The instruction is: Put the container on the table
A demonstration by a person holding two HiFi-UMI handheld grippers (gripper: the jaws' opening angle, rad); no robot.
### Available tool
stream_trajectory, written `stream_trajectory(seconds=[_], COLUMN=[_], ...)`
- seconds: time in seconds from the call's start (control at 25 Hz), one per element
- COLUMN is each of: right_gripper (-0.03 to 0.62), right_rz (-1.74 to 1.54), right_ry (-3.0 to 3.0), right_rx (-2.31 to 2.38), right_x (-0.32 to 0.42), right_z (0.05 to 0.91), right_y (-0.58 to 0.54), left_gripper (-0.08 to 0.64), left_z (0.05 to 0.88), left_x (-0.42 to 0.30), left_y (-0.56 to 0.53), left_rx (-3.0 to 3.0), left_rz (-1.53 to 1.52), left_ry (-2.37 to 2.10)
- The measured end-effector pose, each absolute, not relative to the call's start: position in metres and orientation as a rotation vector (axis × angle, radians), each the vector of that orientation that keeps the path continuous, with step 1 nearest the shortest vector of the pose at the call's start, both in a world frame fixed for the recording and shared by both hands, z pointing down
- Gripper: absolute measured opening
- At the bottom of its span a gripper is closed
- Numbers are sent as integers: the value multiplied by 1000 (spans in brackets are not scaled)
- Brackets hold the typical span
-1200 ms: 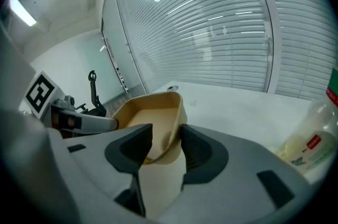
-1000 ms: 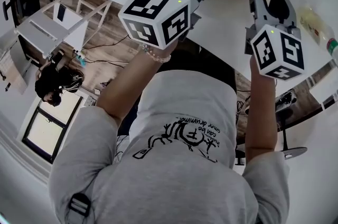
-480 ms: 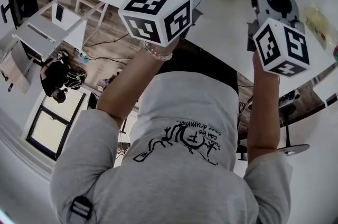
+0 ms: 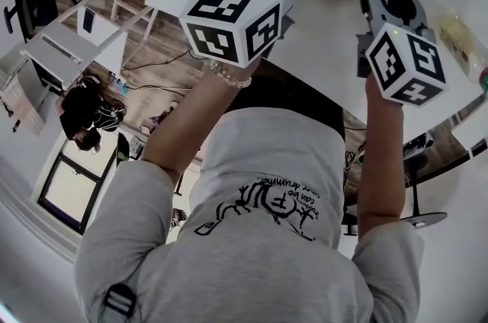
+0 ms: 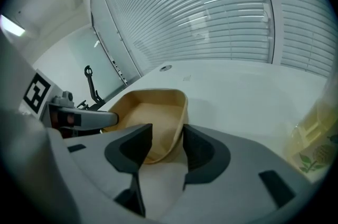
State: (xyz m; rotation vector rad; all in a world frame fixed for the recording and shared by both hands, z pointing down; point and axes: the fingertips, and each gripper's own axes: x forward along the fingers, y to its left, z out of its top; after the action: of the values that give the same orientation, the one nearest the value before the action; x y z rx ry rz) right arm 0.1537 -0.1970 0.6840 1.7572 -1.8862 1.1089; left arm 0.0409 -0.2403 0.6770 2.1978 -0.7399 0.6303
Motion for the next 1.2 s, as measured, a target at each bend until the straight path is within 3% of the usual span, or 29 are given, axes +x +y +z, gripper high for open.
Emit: stream_trajectory(seconds=[0.2,0.52,0.76,1.2], right_gripper=[161,161,159,80], right_rz=[1014,837,714,506], right_ry=[-1891,-1965,-2042,-2182], right_rx=[1798,1837,1833,1864], right_x=[168,177,170,162], right_z=[682,623,560,450], right_y=[-203,-208,-200,-182], left_gripper=[173,173,115,30], left_z=[683,626,564,463], left_x=[38,28,26,39], left_y=[-250,-255,-247,-225], left_rx=[2212,2280,2361,2515], left_rz=[621,562,477,326], left_ry=[-796,-876,-876,-806])
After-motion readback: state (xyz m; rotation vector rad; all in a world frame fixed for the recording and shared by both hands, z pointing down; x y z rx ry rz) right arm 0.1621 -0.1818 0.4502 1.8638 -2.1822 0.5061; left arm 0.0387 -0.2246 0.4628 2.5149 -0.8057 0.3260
